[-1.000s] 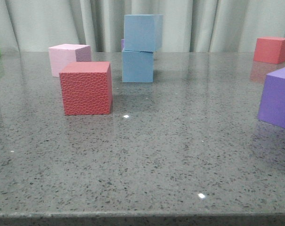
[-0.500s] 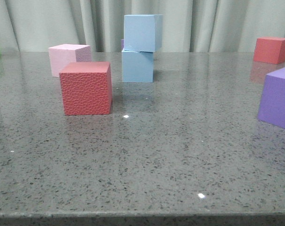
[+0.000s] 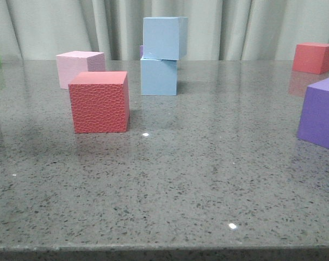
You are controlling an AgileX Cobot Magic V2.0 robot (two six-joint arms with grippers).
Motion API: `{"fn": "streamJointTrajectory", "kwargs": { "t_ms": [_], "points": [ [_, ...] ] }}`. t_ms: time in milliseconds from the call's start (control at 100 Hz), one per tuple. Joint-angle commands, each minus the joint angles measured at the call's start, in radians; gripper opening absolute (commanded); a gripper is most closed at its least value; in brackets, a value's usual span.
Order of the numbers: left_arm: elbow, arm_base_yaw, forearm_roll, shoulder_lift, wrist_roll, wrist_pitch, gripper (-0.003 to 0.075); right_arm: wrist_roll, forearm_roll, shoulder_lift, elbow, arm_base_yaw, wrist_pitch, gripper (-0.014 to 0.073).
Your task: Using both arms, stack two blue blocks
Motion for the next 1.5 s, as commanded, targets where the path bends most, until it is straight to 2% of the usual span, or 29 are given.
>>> {"fn": "streamJointTrajectory", "kwargs": {
  "t_ms": [0, 270, 360, 480, 670, 780, 1110, 1250, 1490],
  "points": [
    [0.049, -0.009, 0.036, -0.088, -0.012, -0.090, -0.0018, -0.011, -0.015, -0.004, -0.025, -0.002, -0.042, 0.0654],
    [0.253, -0.009, 0.053, -0.320, -0.012, -0.158, -0.0018, -0.011, -0.017, -0.004, -0.025, -0.002, 0.004, 0.0652],
    [0.314, -0.009, 0.064, -0.392, -0.012, -0.158, -0.0018, -0.011, -0.025, -0.004, -0.015, -0.002, 0.004, 0.0603],
    [0.403, -0.009, 0.069, -0.497, -0.012, -0.165, -0.0018, -0.011, -0.025, -0.004, 0.013, -0.002, 0.002, 0.0437],
    [0.529, -0.009, 0.057, -0.661, -0.012, -0.173, -0.0018, -0.011, -0.024, -0.010, 0.061, -0.002, -0.001, 0.0064],
    [0.594, -0.009, 0.041, -0.762, -0.012, -0.174, -0.0018, -0.011, -0.024, -0.039, 0.107, -0.002, -0.027, -0.0075],
    [0.718, -0.009, 0.004, -1.060, -0.012, -0.178, -0.0018, -0.011, -0.025, -0.271, 0.300, -0.002, -0.140, -0.0068],
    [0.719, -0.009, -0.018, -1.100, -0.012, -0.178, -0.0018, -0.011, -0.022, -0.340, 0.333, -0.002, -0.154, -0.0068],
    [0.734, -0.009, -0.018, -1.100, -0.012, -0.179, -0.0018, -0.011, -0.023, -0.342, 0.333, -0.002, -0.151, -0.0068]
  ]
}}
